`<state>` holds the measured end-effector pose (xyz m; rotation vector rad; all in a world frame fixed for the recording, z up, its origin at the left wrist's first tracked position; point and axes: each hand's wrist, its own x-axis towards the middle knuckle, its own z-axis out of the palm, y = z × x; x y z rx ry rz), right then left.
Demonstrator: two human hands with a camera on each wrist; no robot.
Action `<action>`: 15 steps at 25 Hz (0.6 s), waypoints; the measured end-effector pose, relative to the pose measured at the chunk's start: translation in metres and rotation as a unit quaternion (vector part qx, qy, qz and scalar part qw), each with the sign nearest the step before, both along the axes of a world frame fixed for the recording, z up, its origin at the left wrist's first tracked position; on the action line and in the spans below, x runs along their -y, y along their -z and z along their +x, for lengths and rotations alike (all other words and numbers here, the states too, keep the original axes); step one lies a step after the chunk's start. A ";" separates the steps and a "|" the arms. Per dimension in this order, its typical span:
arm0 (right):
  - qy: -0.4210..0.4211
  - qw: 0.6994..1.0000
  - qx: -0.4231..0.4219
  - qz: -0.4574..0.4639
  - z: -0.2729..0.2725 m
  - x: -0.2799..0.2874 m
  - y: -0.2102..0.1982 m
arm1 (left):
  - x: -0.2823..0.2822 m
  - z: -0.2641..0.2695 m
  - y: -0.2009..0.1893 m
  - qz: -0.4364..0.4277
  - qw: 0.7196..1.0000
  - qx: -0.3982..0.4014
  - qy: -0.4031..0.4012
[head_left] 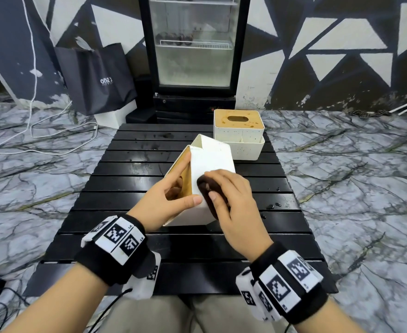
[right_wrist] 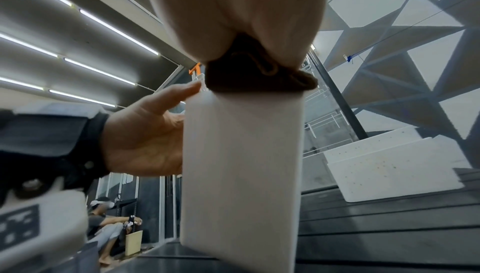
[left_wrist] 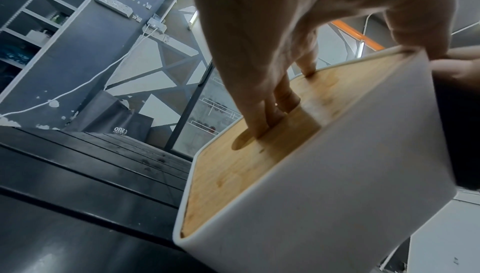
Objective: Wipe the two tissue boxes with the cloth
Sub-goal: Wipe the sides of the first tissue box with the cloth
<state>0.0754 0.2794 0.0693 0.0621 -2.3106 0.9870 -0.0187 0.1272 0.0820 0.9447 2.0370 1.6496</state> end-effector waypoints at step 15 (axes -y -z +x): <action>0.027 0.999 -0.025 0.006 -0.012 -0.002 0.001 | -0.003 0.000 -0.002 -0.026 1.000 -0.003 0.001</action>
